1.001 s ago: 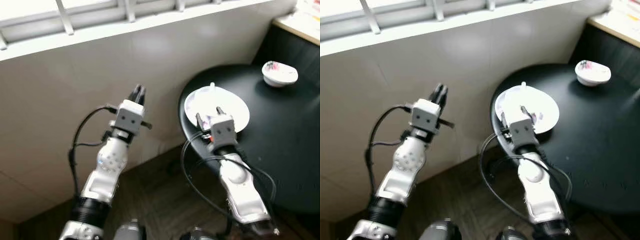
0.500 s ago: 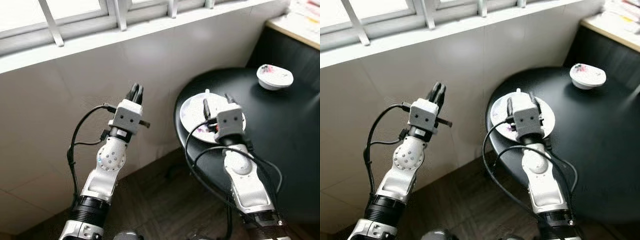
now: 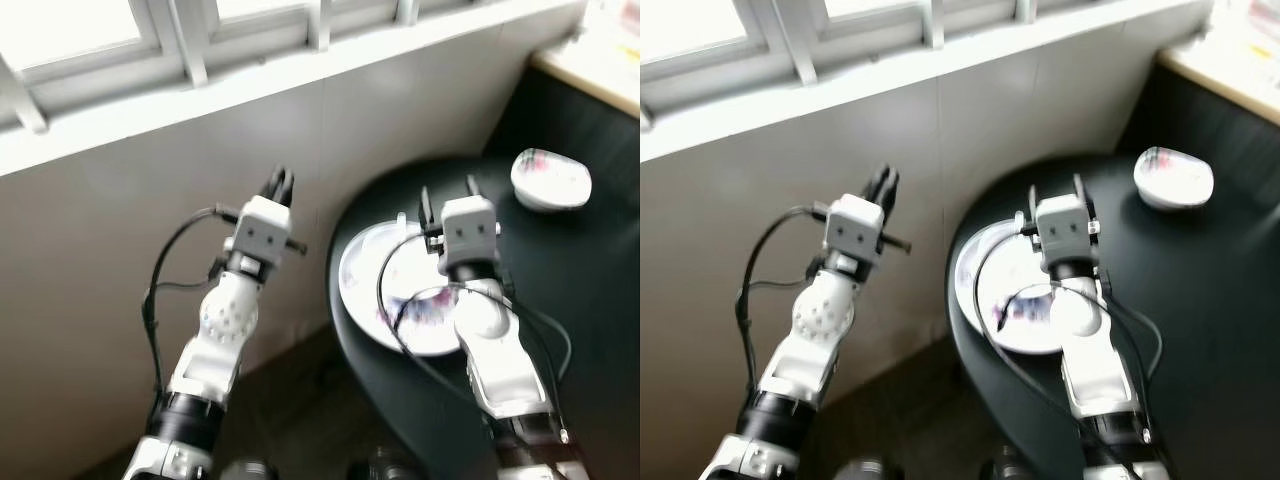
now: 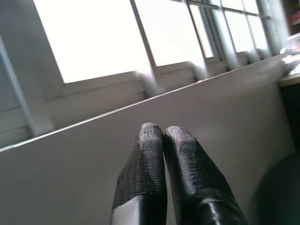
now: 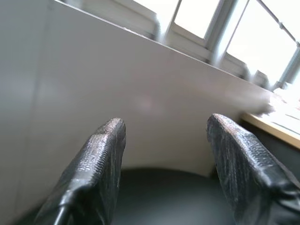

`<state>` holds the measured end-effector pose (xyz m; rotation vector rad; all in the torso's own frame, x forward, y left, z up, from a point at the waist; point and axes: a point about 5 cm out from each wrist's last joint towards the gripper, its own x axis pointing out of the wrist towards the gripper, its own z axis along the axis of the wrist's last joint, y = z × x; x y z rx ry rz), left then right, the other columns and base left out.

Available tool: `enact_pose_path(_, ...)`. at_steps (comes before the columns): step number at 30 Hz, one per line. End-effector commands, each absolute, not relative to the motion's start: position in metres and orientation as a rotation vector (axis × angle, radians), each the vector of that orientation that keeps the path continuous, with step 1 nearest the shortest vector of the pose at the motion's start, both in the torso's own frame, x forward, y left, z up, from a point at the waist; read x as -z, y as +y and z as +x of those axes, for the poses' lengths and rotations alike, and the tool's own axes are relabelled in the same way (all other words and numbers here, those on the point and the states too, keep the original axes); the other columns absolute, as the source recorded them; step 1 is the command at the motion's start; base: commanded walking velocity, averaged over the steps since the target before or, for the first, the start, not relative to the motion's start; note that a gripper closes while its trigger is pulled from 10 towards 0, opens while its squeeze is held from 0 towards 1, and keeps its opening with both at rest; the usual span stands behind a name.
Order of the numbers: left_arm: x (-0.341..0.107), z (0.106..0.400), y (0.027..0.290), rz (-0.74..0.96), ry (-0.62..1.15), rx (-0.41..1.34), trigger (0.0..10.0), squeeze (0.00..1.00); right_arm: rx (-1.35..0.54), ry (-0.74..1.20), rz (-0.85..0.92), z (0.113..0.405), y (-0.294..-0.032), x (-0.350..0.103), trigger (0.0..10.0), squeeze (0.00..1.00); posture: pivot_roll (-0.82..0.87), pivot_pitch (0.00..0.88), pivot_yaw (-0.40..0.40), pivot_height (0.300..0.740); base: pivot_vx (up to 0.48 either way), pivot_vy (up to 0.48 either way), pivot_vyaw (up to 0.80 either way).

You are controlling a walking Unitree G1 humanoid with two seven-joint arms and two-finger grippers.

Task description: Kitchen organization

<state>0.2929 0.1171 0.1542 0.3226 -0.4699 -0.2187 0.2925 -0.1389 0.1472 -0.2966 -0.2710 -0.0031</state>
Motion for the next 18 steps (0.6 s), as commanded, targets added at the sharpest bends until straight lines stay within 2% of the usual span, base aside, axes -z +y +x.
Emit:
enact_pose_path(1, -0.153, 0.292, 0.118, 0.320, -0.463, 0.218, 10.0, 0.00, -0.008, -0.273, -0.308, 0.293, -0.137, -0.148, 10.0, 0.00, 0.14, 0.000, -0.021, 0.740, 0.000, 0.000, 0.00)
enact_pose_path(5, -0.152, 0.292, 0.118, 0.321, -0.460, 0.219, 10.0, 0.00, -0.011, -0.261, -0.301, 0.294, -0.136, -0.147, 10.0, 0.00, 0.14, 0.000, -0.022, 0.740, 0.000, 0.000, 0.00)
enact_pose_path(9, -0.151, 0.292, 0.117, 0.324, -0.454, 0.225, 10.0, 0.00, -0.080, -0.137, -0.290, 0.298, -0.129, -0.129, 10.0, 0.00, 0.14, 0.000, -0.022, 0.740, 0.000, 0.000, 0.00)
enact_pose_path(13, -0.151, 0.292, 0.118, 0.327, -0.453, 0.222, 10.0, 0.00, 0.008, 0.006, -0.215, 0.300, -0.142, -0.113, 10.0, 0.00, 0.14, 0.000, -0.025, 0.740, 0.000, 0.000, 0.00)
enact_pose_path(18, -0.150, 0.292, 0.117, 0.332, -0.448, 0.224, 10.0, 0.00, -0.083, 0.081, -0.229, 0.302, -0.139, -0.102, 10.0, 0.00, 0.14, 0.000, -0.022, 0.740, 0.000, 0.000, 0.00)
